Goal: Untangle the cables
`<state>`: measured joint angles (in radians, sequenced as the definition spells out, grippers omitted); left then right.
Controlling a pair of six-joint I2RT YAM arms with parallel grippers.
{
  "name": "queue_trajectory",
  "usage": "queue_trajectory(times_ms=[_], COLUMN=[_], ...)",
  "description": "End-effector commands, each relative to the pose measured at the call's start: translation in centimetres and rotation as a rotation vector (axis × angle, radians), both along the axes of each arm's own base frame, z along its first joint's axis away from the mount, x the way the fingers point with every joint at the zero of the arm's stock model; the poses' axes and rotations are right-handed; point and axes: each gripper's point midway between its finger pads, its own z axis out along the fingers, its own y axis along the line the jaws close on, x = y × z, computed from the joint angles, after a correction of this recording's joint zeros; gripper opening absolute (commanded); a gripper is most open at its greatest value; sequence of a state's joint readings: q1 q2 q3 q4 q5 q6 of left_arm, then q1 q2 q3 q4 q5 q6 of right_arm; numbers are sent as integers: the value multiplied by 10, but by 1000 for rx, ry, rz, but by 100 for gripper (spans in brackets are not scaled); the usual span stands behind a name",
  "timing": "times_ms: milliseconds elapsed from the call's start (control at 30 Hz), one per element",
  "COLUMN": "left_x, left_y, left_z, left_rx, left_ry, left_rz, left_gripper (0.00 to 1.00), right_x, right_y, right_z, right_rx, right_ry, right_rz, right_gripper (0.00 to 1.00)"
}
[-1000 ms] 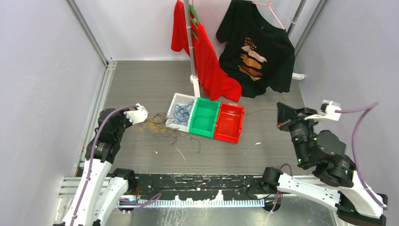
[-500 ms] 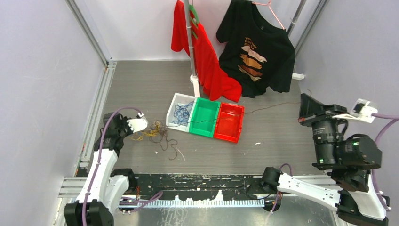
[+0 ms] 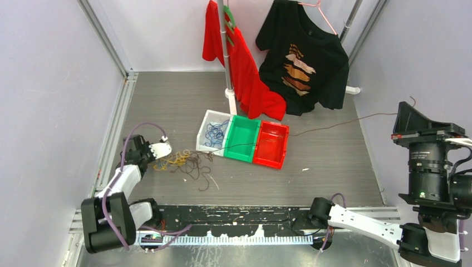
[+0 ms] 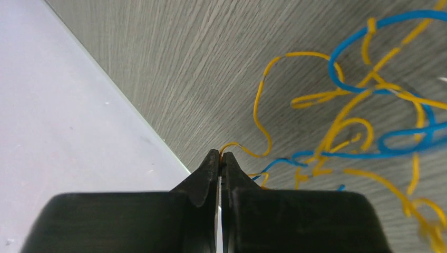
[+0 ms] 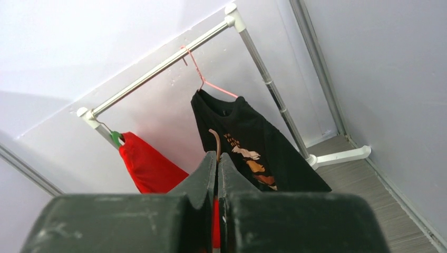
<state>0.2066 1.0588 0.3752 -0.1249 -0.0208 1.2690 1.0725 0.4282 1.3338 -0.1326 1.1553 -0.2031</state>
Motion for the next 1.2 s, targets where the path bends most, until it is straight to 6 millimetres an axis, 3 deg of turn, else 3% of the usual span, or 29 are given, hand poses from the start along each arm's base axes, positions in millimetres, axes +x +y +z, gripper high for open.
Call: queue_trajectory(times_ms=[0,133,333,567,600,667,733,833,967,1033,1067,1167], left_x=[35,38,32,38,34,35,36,38,32,28,19,12], left_y=[22,41,43,46,55,59,58,48,13,-11,-26,-53], left_z=[21,11,-14,-21,-24,-27,-26,-13,25,47,53,85], left_rx=[41,76,130,123,127,136,134,52,-231,-354,-419,-537], left_ry=[-119,-106,-75,-65,-60,-52,-58,-61,-3,24,70,110], left_rz=[25,41,-38,-26,4,13,6,2,29,-18,-51,-127], left_gripper=[0,0,0,0,0,0,0,0,65,92,99,99], right_x=[-13,-23,-35,-51,-54,-54,-43,-22,2,11,16,23], right_y=[-27,-44,-67,-99,-104,-101,-81,-31,56,104,131,191], right_z=[31,43,56,73,75,79,79,77,67,61,59,57], right_rx=[63,74,101,153,177,176,122,55,2,-25,-47,-54], right_ry=[-75,-106,-151,-214,-236,-254,-215,-188,-148,-138,-130,-128], right_rz=[-20,-26,-46,-85,-83,-70,-43,75,283,374,421,550], right_gripper=[1,1,1,1,1,1,1,1,1,1,1,1])
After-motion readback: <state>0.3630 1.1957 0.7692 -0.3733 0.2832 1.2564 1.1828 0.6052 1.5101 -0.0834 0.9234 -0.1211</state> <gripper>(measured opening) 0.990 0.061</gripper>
